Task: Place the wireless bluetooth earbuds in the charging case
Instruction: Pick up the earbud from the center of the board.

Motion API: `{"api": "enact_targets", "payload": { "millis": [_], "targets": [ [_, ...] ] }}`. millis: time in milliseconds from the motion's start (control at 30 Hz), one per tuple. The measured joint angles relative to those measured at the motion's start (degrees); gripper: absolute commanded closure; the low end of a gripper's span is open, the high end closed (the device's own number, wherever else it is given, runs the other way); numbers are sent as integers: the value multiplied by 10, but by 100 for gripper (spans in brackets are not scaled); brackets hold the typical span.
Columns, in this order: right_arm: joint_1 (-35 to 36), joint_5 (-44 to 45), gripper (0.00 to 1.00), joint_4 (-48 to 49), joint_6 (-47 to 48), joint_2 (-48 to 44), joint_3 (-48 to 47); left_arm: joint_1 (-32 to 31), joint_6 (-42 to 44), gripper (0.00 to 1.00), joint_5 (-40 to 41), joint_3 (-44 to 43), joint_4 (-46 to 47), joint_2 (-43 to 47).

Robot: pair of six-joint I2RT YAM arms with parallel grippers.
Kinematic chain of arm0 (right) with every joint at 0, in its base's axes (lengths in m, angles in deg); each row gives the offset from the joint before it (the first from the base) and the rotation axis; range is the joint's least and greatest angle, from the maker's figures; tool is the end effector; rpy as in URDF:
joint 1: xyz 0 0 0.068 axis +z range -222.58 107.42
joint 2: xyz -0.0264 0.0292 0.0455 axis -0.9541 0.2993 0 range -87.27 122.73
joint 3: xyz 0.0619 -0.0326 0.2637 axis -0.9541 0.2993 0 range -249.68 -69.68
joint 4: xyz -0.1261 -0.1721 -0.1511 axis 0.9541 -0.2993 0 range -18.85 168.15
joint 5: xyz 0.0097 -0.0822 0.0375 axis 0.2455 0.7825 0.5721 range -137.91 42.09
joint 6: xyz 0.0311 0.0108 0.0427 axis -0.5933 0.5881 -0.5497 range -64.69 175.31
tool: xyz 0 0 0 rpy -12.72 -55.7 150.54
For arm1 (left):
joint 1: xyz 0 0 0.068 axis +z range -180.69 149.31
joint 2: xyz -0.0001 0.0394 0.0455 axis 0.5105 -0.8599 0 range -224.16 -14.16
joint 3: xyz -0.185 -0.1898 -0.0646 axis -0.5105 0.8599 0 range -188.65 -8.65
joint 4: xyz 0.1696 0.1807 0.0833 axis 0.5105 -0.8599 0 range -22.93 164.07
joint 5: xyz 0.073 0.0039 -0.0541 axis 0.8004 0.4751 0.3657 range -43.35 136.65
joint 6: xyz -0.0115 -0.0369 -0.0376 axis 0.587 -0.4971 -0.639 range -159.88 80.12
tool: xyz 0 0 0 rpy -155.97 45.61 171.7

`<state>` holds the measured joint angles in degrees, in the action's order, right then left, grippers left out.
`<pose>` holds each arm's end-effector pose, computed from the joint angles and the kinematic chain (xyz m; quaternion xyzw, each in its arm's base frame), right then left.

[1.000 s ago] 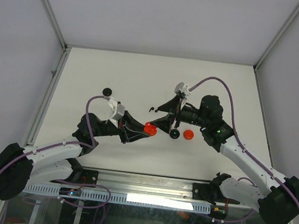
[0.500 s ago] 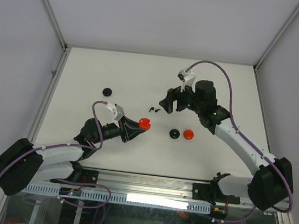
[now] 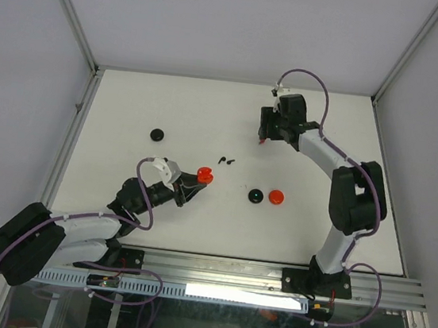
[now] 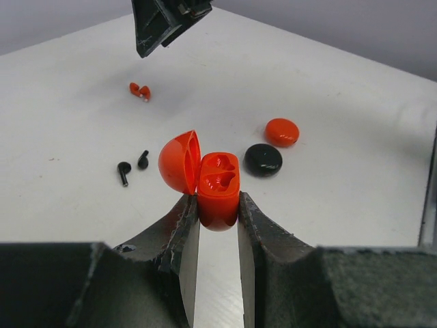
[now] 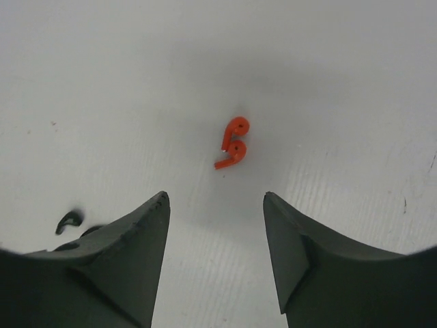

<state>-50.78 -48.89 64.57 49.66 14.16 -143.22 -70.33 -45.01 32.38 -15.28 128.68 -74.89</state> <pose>0.3702 0.1487 0.2381 -0.1315 0.9021 0.1051 0.3974 0.1422 -0.1290 0.1815 0.2914 0.6408 -0.3492 0.6185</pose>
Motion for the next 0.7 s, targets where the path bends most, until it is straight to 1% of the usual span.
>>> {"api": "enact_targets", "payload": {
  "millis": [100, 167, 233, 367, 467, 700],
  "targets": [
    [-10, 12, 51, -15, -3, 58, -49, 0, 26, 100, 4, 10, 40, -37],
    [-14, 19, 53, -23, -3, 86, -72, 0, 36, 100, 4, 18, 65, -67],
    [-17, 23, 58, -33, -3, 112, -96, 0, 45, 100, 4, 19, 65, -75],
    [-19, 21, 61, -48, -3, 147, -128, 0, 66, 100, -3, 14, 26, -35],
    [-19, 17, 62, -58, -3, 171, -151, 0, 76, 100, -4, 14, 23, -9],
    [-19, 16, 67, -82, -3, 208, -175, 0, 89, 100, -10, 14, 16, -5]
  ]
}}
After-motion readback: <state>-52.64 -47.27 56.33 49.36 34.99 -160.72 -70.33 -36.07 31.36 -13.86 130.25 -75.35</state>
